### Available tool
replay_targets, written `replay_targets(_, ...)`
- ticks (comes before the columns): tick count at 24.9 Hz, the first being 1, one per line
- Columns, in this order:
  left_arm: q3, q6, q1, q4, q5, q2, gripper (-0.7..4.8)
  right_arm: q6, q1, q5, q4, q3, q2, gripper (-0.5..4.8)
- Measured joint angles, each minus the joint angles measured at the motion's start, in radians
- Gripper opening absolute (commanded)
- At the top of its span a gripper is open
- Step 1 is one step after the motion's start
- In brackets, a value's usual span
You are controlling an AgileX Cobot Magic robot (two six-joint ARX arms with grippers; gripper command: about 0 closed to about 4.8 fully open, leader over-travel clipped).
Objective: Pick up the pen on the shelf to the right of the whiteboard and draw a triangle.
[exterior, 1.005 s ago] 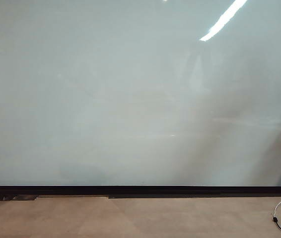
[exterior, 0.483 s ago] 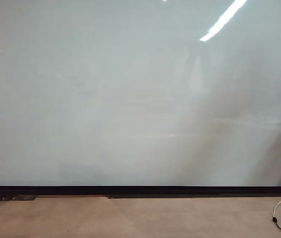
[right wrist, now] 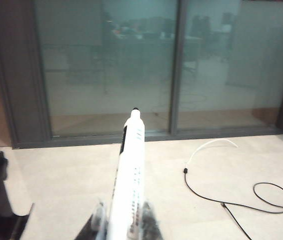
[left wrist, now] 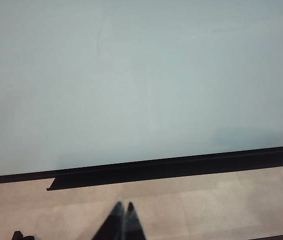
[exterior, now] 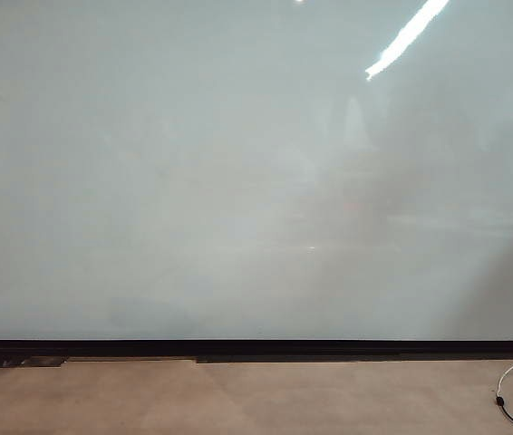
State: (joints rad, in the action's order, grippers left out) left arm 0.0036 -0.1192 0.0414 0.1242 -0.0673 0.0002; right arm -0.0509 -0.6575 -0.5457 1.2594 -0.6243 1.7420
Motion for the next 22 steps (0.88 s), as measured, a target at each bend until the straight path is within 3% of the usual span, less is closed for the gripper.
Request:
replay_targets(3,0.000,0.000,0.000,0.000,0.000,0.000,-0.05,-0.027,0.007,0.023,-0.003,0.107,-0.150,-0.07)
replay_targets(8,0.000,0.000,0.000,0.000,0.000,0.000,-0.05,-0.041,0.069,0.191,-0.133,0.288,-0.490,-0.07)
replay_targets(14,0.000,0.000,0.000,0.001,0.000,0.000,-0.05,-0.024,0.159,0.237,-0.528,0.323,-0.884,-0.07)
replay_targets(18,0.000,0.000,0.000,0.000,0.000,0.000,-0.05,0.000,0.298,0.236,-0.739,0.320,-1.056,-0.07)
replay_targets(19,0.000,0.000,0.000,0.000,0.000,0.000,-0.05,0.002,0.383,0.238,-0.781,0.321,-1.094,-0.07)
replay_targets(22,0.000,0.000,0.000,0.000,0.000,0.000,-0.05,0.003,0.531,0.294,-0.799,0.321,-1.106,-0.07)
